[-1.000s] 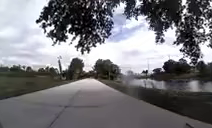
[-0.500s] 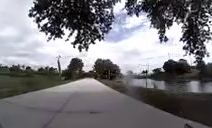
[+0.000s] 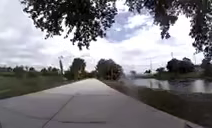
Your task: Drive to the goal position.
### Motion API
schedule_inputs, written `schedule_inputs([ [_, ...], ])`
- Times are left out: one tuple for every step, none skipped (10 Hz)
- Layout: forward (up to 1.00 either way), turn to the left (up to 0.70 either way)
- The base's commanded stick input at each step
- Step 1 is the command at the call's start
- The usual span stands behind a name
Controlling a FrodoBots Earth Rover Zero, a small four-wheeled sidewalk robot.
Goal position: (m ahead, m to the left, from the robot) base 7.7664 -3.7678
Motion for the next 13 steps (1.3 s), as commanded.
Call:
schedule_inputs([
  [0.6, 0.14],
  [0.6, 0.13],
  [0.6, 0.1],
  [0.6, 0.07],
  [0.6, 0.04],
  [0.6, 0.01],
  [0.6, 0.05],
  [0.6, 0.09],
  [0.6, 0.12],
  [0.6, 0.15],
  [0.6, 0.15],
  [0.6, 0.15],
  [0.6, 0.15],
])
